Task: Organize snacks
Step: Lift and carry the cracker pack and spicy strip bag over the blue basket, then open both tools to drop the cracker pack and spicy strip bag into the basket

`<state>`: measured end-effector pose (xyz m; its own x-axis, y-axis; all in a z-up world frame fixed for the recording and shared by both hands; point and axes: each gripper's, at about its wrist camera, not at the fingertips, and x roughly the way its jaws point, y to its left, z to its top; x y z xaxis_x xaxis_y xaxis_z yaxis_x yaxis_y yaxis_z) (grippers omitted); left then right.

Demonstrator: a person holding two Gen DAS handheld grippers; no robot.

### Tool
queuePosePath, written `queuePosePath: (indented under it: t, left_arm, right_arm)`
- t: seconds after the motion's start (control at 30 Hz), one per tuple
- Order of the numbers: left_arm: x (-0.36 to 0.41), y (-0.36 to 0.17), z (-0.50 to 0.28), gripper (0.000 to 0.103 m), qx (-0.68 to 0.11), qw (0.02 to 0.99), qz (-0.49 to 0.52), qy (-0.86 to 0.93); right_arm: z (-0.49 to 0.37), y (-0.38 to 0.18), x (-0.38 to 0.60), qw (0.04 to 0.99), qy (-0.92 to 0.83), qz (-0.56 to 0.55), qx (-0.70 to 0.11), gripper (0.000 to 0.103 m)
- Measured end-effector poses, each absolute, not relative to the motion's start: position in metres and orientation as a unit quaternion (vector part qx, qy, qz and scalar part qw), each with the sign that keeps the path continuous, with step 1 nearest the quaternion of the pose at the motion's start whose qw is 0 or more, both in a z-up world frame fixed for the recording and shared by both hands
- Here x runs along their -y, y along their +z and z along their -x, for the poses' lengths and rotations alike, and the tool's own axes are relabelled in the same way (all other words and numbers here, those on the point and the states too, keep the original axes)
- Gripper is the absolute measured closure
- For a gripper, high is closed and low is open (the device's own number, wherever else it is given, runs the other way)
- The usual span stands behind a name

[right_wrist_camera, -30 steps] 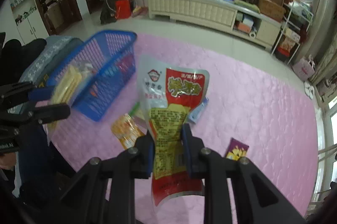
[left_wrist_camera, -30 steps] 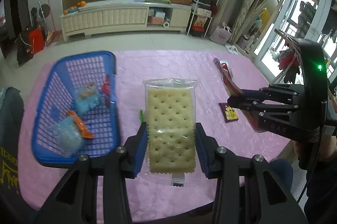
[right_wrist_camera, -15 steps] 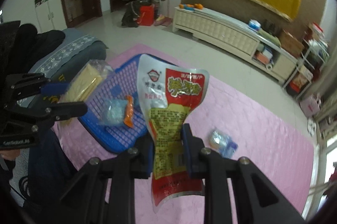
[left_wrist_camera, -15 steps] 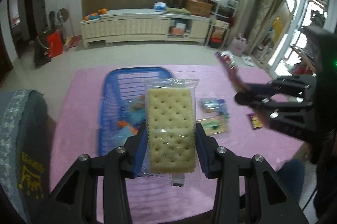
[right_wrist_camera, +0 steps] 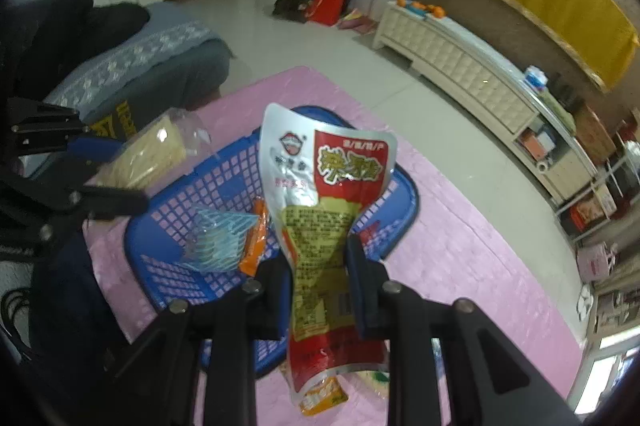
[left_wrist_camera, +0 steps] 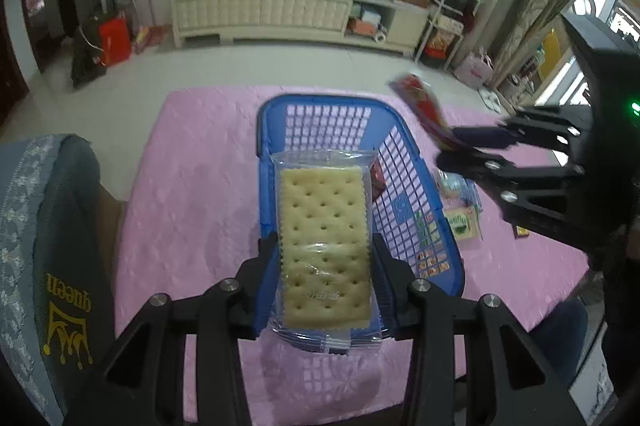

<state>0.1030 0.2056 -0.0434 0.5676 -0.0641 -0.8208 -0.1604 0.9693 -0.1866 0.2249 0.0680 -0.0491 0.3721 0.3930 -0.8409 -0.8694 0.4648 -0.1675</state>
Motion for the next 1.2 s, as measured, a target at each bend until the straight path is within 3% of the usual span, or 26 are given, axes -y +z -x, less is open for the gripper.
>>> queuePosePath:
  t: [0.8,0.83,0.93,1.0,1.2]
  left_arm:
    - [-0.210,-0.079,-0.149,0.063,-0.527,0.842,0.114,0.003]
    - [-0.209,-0.079,-0.149,0.063,-0.527,0.842,0.113,0.004]
    - [-0.210,-0.081,-0.150,0.063,-0.528,0.842,0.113,0.006]
    - [-0.211,-0.082,-0.150,0.063,-0.528,0.841,0.114,0.006]
    - [-0.207,-0.078,-0.147,0.063,-0.522,0.845,0.117,0.011]
  right_arm:
    - [-0.279,-0.127,-0.136,0.686,0.454,0.412,-0.393,0.074]
    - [-0.279,-0.128,-0.137,0.688,0.452,0.414,-0.390,0.072]
    - [-0.277,-0.129,-0.136,0.695,0.448,0.416,-0.378,0.049]
    - [-0.276,-0.128,-0.133,0.703,0.437,0.418,-0.373,0.017]
    - [-0.276,-0.101,-0.110,0.742,0.398,0.392,-0.370,0.011]
